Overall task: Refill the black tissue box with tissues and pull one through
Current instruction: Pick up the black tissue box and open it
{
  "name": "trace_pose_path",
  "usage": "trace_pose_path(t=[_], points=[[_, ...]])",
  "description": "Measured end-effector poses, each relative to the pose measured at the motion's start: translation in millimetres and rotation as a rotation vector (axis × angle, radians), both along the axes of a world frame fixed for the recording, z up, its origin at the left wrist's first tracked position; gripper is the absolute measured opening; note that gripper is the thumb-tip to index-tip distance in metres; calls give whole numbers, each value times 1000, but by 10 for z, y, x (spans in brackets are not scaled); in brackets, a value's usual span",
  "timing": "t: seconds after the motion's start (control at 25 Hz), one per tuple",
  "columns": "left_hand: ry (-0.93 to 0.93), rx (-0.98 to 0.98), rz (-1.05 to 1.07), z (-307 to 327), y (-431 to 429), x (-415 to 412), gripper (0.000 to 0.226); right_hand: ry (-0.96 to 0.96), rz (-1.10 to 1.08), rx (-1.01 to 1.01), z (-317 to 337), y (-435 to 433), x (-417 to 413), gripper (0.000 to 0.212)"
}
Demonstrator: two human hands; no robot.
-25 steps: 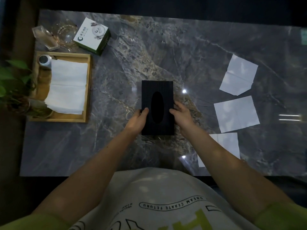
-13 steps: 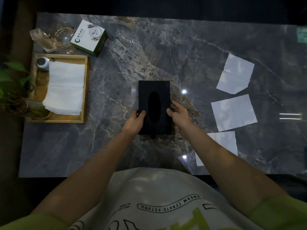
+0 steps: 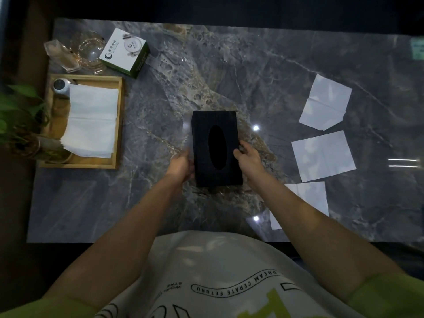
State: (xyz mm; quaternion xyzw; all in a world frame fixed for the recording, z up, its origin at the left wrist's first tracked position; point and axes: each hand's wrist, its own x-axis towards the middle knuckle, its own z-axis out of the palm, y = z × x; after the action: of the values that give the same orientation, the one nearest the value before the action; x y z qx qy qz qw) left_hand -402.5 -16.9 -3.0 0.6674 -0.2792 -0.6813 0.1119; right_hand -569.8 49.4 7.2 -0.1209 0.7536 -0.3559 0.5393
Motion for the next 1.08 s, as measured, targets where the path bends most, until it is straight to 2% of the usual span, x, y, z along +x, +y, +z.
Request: trace_pose_path(t=[0.16,0.28,0.4,0.52,0.56,0.64,0.76,0.84,1.0,1.08], points=[[73,-115,-25,-19,86,103,22,-136,-84,-13,39,66,-103,40],[200,-91,25,109,92,100,12,-214,-138,-40,62,108,-86,43],[337,-78,34,181,66,45,25,-268,-137,-57,86,109,20,39],[332,-131,-15,220,85,31,32,-294,-35,-51,148,72,105,69],[328,-141,-29,238,92,27,33,-271,1,-73,165,56,115,69],[325,-159,-45,308,97,19,32,-239,35,-138,190,31,115,55],[341,-176,-27,397,84,-8,36,-235,35,-161,197,30,81,61],[354,-177,-44,397,58,-4,46,-279,27,-148,195,44,53,63],[321,-49,-170,403,57,-20,85,-420,11,-157,179,94,9,72],[338,-26,-201,394,64,-28,83,-447,9,-162,179,119,-4,71]])
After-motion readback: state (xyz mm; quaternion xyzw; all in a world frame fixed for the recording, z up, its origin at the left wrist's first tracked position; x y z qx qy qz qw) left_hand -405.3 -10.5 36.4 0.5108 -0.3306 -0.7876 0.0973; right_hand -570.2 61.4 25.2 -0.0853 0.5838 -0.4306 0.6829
